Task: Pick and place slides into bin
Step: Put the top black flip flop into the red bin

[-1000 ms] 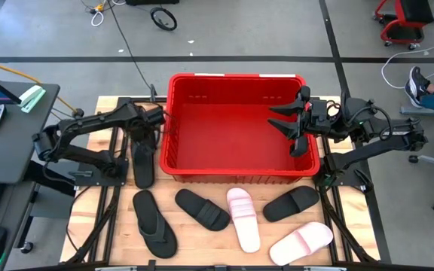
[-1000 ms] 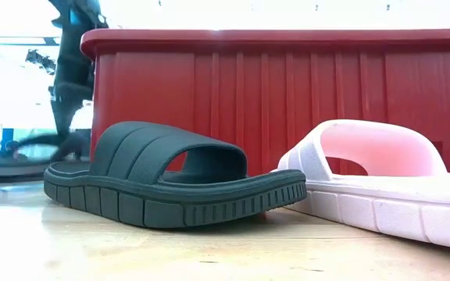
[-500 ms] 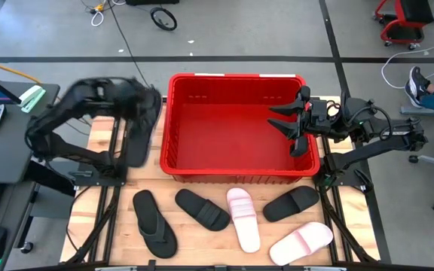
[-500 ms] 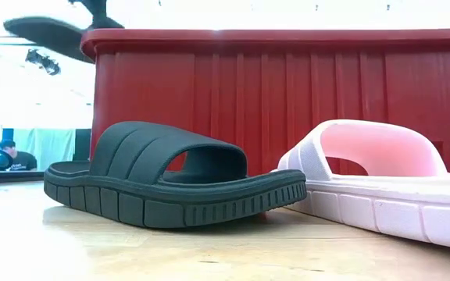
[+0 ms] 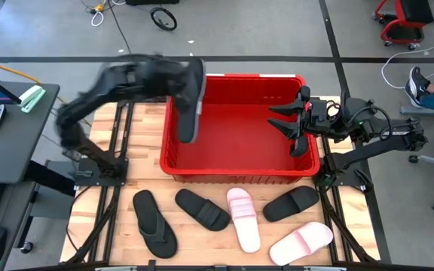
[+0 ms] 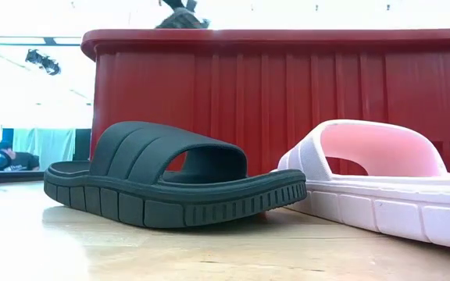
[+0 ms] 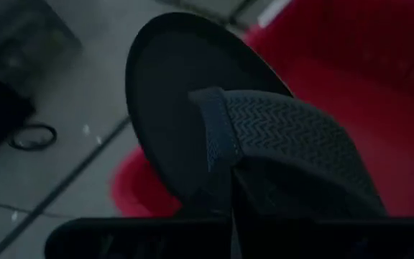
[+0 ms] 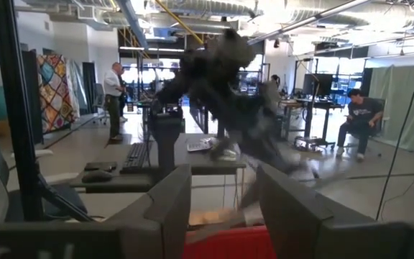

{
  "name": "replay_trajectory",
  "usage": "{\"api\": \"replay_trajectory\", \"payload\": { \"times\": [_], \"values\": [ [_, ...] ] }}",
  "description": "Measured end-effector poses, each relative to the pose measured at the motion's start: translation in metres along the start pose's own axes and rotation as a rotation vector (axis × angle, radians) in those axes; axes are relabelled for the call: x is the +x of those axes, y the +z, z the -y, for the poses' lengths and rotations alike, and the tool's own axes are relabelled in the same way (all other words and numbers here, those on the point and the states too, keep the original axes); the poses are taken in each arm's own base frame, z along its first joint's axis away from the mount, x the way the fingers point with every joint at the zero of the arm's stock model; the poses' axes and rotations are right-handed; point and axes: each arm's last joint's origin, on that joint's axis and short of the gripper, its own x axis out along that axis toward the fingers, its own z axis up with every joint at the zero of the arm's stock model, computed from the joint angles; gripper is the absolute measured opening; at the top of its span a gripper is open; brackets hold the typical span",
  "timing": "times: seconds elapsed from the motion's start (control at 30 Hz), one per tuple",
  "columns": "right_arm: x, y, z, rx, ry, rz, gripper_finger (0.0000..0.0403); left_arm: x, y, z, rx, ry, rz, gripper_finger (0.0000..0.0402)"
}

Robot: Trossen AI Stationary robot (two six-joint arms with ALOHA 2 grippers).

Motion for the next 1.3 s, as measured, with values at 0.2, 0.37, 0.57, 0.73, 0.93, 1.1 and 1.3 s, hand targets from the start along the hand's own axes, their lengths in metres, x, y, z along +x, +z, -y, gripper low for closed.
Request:
{"api": "replay_trajectory", "payload": {
  "times": [0.2, 0.37, 0.57, 0.73, 0.93, 1.1, 1.3],
  "values": [
    [0.000, 0.000, 0.000, 0.014, 0.000, -0.005, 0.0165, 0.089, -0.005, 0.030, 0.066, 0.010, -0.205, 0.0001],
    [0.000, -0.002, 0.000, 0.019, 0.001, -0.022, 0.0165, 0.156, -0.021, 0.044, 0.109, 0.048, -0.372, 0.0001],
    [0.000, -0.006, 0.000, 0.024, 0.002, -0.063, 0.0165, 0.218, -0.051, 0.052, 0.119, 0.044, -0.580, 0.0001],
    [0.000, -0.008, 0.000, 0.029, 0.002, -0.083, 0.0165, 0.243, -0.065, 0.049, 0.125, 0.049, -0.662, 0.0002],
    [0.000, -0.009, 0.000, 0.024, 0.002, -0.094, 0.0165, 0.249, -0.070, 0.034, 0.122, 0.062, -0.721, 0.0002],
    [0.000, -0.010, 0.000, 0.023, 0.002, -0.097, 0.0165, 0.250, -0.073, 0.018, 0.146, 0.066, -0.781, 0.0002],
    [0.000, -0.010, 0.000, 0.021, 0.002, -0.097, 0.0165, 0.251, -0.074, 0.011, 0.149, 0.065, -0.795, 0.0002]
  ]
}}
